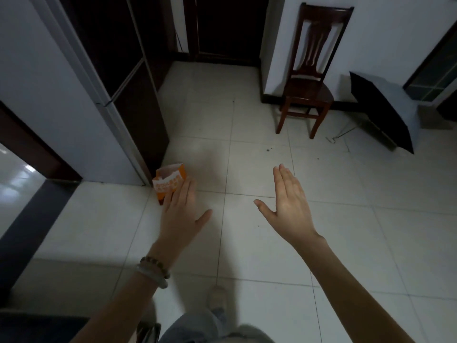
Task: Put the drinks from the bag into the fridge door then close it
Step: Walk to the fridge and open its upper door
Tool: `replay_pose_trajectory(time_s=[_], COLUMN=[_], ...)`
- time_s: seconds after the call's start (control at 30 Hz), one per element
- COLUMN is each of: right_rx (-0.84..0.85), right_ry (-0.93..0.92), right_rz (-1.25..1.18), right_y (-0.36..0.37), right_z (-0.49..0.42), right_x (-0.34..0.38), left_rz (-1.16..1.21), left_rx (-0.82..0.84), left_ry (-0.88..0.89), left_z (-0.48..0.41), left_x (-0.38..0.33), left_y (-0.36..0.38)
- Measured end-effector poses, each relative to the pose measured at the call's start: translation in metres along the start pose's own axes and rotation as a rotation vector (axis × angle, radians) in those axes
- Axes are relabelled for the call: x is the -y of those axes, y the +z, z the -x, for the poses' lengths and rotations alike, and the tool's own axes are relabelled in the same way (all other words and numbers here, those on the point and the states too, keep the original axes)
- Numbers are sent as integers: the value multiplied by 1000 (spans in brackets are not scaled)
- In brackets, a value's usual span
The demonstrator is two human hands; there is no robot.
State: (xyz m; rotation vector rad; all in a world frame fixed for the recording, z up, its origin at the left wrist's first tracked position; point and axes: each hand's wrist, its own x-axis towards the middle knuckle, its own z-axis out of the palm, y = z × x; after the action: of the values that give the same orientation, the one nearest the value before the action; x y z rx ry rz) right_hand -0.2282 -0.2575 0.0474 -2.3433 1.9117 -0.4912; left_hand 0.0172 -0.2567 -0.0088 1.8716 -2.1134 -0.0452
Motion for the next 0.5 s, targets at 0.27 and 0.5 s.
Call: replay_pose_trajectory(time_s=[0.27, 0.5], right_rx=[8, 57], right_ry=[-31, -82], right_rz=[-28, -81], right_y=[22, 52], right_z=[-110, -237], right_x=[-24, -59], left_rz=[-33, -57], left_rx=[22, -16], left_ry=[-44, -155], left_z=[-100, -198], left_x=[10, 27], left_y=[18, 45])
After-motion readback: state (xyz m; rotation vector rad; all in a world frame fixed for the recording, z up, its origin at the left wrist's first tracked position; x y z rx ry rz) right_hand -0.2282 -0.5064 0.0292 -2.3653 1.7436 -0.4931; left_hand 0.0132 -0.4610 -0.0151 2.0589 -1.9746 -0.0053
